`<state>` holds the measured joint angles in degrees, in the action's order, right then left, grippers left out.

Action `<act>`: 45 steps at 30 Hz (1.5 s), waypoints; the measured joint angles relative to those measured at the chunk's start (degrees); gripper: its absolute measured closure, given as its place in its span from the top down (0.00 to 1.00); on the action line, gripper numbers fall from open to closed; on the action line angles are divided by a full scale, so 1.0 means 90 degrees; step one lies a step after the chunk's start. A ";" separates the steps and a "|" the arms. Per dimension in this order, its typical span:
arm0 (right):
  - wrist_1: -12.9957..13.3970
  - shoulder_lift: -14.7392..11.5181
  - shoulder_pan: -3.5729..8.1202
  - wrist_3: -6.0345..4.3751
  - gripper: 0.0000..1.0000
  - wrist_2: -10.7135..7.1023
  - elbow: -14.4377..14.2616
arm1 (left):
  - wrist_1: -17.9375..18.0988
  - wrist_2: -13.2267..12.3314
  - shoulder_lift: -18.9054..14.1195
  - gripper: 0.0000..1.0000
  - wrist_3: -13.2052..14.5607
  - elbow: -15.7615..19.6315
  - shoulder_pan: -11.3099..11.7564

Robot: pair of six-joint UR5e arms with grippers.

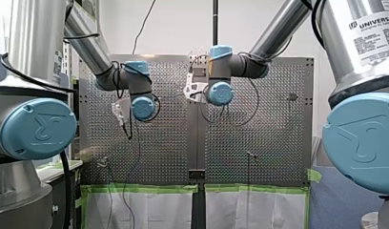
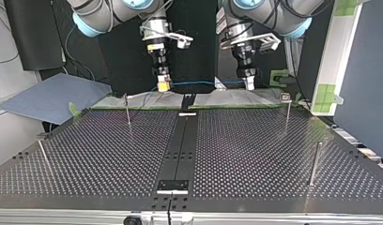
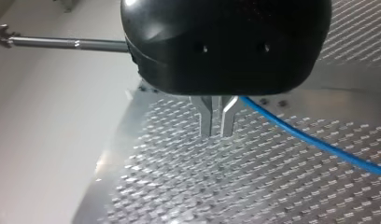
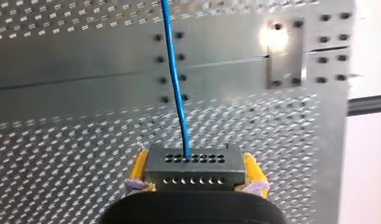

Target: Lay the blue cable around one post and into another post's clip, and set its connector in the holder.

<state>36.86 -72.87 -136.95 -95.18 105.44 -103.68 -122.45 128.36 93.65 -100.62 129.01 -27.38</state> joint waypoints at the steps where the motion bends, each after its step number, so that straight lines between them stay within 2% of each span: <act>1: -0.0050 -0.0049 0.0008 -0.0001 0.00 -0.0032 0.0031 | -0.0073 0.0045 -0.0077 0.13 0.0003 -0.0075 0.0026; 9: -0.0421 -0.0570 0.0059 0.0018 0.00 -0.0301 0.0229 | -0.0565 0.0256 -0.0566 0.13 -0.0022 -0.0487 0.0134; 18: -0.0508 -0.1056 0.0085 0.0034 0.00 -0.0438 0.0350 | -0.1091 0.0511 -0.1095 0.13 -0.0152 -0.0673 0.0246; 24: -0.0587 -0.0881 0.0109 0.0070 0.00 -0.0662 0.0572 | -0.1414 0.0554 -0.1416 0.13 -0.0161 -0.0710 0.0356; 31: -0.0606 -0.0617 0.0113 0.0093 0.00 -0.0858 0.0779 | -0.1813 0.0547 -0.1814 0.13 -0.0172 -0.0968 0.0574; 39: -0.0641 -0.0503 0.0085 0.0123 0.00 -0.1067 0.1014 | -0.2240 0.0233 -0.2237 0.13 -0.0332 -0.1300 0.0972; 41: -0.0679 -0.0447 0.0063 0.0155 0.00 -0.1113 0.1091 | -0.2351 0.0124 -0.2304 0.13 -0.0405 -0.1355 0.1081; 45: -0.0827 -0.0273 0.0006 0.0323 0.00 -0.1184 0.1307 | -0.2554 -0.0078 -0.2347 0.13 -0.0511 -0.1417 0.1284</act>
<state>29.42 -75.33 -136.90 -92.27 94.78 -91.92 -145.43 127.66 72.53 -105.22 116.26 -15.82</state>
